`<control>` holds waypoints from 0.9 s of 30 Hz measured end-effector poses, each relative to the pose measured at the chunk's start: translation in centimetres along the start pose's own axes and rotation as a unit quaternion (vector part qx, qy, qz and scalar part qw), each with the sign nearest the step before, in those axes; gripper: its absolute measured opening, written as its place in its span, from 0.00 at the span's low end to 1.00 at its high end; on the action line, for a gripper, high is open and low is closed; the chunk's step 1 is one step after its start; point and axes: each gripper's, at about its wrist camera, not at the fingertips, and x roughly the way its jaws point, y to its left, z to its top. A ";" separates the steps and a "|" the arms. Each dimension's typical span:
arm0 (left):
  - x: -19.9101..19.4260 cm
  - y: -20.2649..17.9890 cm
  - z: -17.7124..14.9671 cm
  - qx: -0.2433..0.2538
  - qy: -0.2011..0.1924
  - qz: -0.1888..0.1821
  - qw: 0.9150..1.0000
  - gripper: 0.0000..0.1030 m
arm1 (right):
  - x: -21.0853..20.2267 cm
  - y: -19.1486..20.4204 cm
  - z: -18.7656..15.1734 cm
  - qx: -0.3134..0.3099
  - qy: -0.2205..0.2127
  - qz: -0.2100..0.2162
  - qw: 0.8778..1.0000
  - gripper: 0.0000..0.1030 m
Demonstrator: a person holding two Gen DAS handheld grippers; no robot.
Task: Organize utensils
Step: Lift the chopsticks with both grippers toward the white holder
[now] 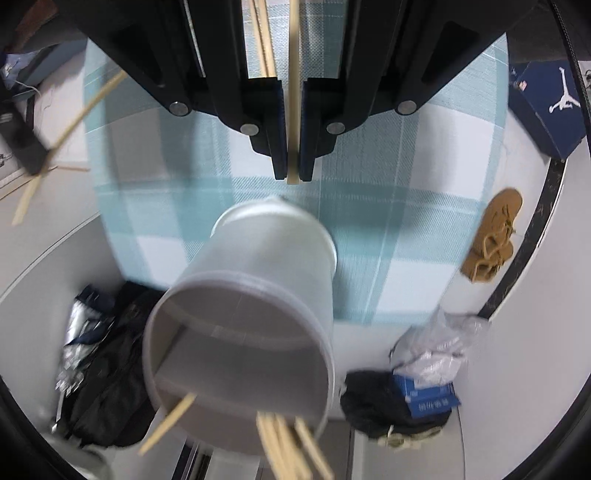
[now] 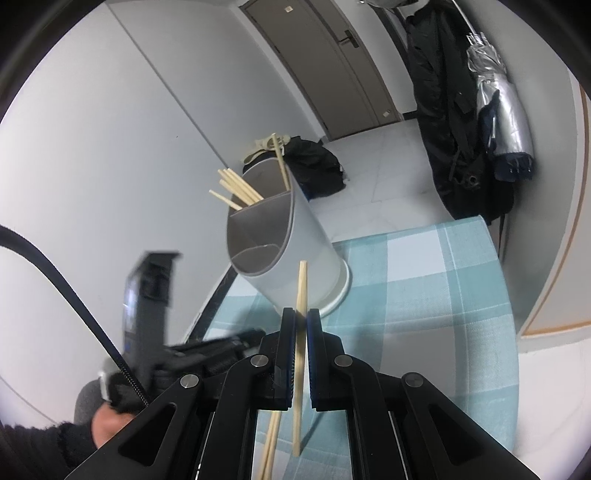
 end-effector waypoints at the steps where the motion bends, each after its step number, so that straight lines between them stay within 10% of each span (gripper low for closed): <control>1: -0.7 -0.1 0.1 0.001 -0.012 -0.008 1.000 0.03 | 0.1 0.1 0.0 -0.003 0.000 -0.001 1.000 0.05; 11: -5.4 -0.6 -0.3 0.005 -0.093 -0.064 0.994 0.03 | -0.5 1.7 -1.0 -0.031 -0.009 -0.002 0.999 0.05; 27: -9.2 -1.4 -2.4 0.045 -0.140 -0.046 0.988 0.03 | -0.6 4.6 -1.8 -0.078 -0.009 -0.004 0.997 0.05</control>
